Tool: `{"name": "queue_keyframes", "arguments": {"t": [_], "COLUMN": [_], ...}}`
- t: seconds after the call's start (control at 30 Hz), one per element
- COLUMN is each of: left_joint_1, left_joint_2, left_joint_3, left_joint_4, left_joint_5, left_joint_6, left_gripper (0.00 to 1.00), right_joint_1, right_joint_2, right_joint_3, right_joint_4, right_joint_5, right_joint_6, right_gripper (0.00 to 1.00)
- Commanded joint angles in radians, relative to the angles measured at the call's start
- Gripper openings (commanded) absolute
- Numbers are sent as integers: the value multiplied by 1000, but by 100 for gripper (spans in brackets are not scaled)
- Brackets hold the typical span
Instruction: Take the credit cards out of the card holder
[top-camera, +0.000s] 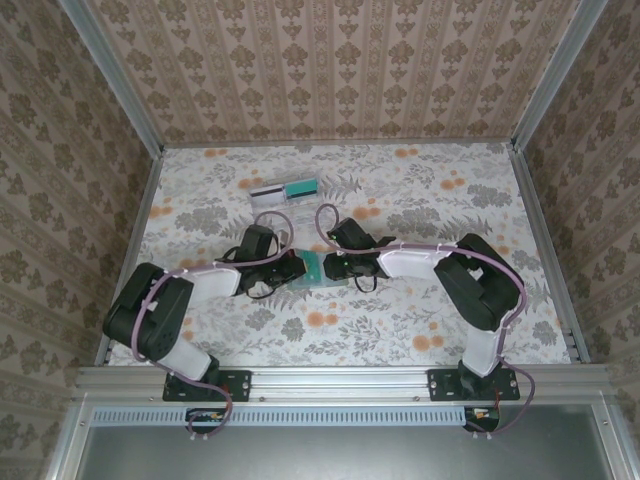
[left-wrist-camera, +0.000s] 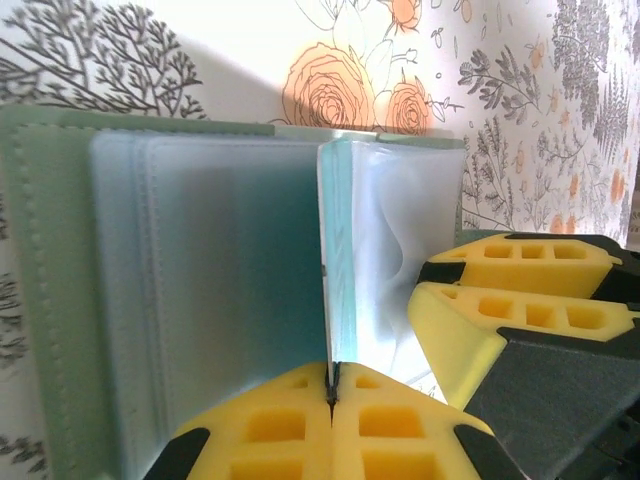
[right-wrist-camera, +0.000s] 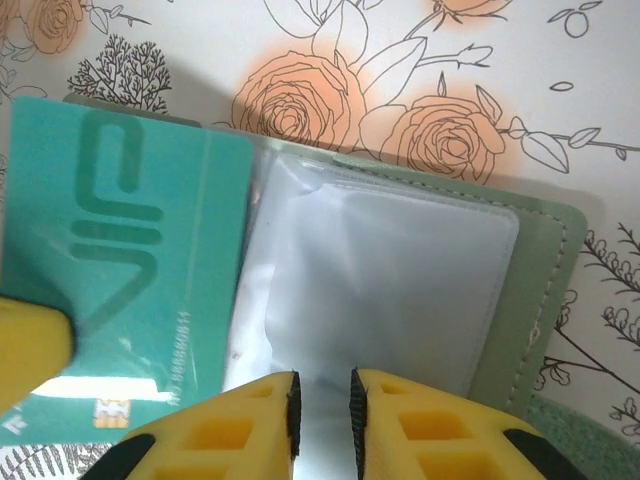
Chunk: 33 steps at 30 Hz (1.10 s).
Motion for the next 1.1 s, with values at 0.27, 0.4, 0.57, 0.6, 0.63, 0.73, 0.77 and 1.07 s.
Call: {"name": "queue_keyframes", "arguments": {"t": [0.27,0.4,0.57,0.6,0.63,0.73,0.77,1.07], "left_joint_1": [44,45,45,41,38,23,16,-70], "left_joint_2": [-208,-255,-285,-284,-281,-252,-236,-51], "left_joint_3": [6,40,127,151,184,299,345,690], "left_joint_4": [-252,-313,-427,-456,-494,-606,-640,-739], "left_joint_5": [-22,-31,-66,-81,-102,-172,-203,-464], "left_joint_6": [112,134,210,232,262,355,391,838], "left_gripper": [4,5,5,5,5,5,6,5], "right_joint_1": [-12,-11,-24,-28,-34,-49,-54,-86], "right_joint_2": [-120,-186,-296,-318,-346,-428,-442,-662], "right_joint_3": [-29,-39,-92,-109,-131,-199,-221,-352], "right_joint_4": [-51,-62,-54,-49,-38,3,18,84], "right_joint_5": [15,22,73,81,89,112,121,209], "right_joint_6": [-14,-26,-42,-45,-49,-61,-63,-43], "right_gripper": [33,37,47,47,48,58,63,100]}}
